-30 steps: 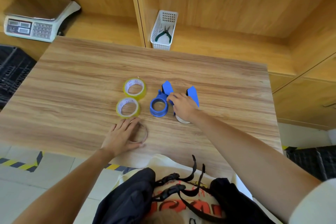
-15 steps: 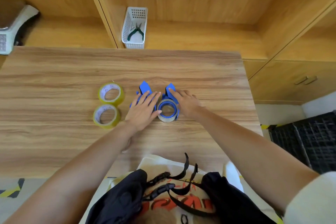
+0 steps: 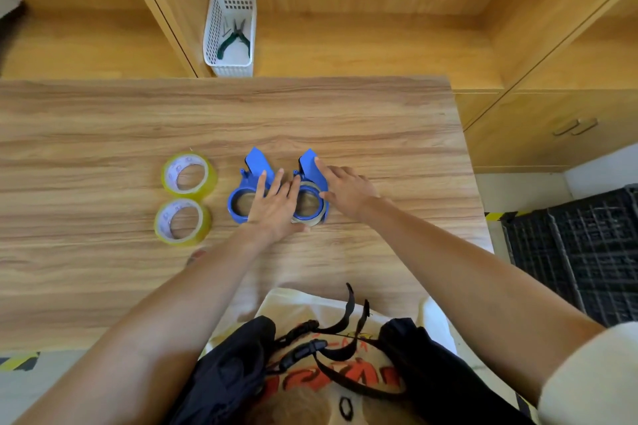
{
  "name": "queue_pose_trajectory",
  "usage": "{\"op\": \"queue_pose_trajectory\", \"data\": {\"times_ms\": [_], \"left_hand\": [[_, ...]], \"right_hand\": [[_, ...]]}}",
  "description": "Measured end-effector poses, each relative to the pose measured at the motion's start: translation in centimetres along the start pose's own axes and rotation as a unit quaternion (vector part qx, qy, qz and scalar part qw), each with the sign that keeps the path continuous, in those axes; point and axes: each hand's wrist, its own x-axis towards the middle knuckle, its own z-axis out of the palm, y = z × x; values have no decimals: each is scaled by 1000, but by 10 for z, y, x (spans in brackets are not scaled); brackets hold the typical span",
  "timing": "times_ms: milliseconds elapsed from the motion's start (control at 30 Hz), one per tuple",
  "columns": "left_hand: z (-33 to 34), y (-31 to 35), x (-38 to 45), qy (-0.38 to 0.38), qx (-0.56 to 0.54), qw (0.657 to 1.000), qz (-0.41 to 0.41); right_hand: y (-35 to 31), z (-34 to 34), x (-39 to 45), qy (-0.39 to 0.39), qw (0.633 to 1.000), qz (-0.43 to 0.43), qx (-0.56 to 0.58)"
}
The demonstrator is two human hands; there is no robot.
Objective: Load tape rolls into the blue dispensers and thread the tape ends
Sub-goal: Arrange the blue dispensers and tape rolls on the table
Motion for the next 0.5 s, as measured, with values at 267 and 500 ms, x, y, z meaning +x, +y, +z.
{"op": "queue_pose_trajectory", "data": {"times_ms": [267,500], "left_hand": [[-8,1,1,-2,5,1000,6],[-12,3,-3,3,-24,1000,15]], "right_hand": [[11,-9,4,18,992,-14,-126],[1,-14,6,-9,975,25,-219]]}}
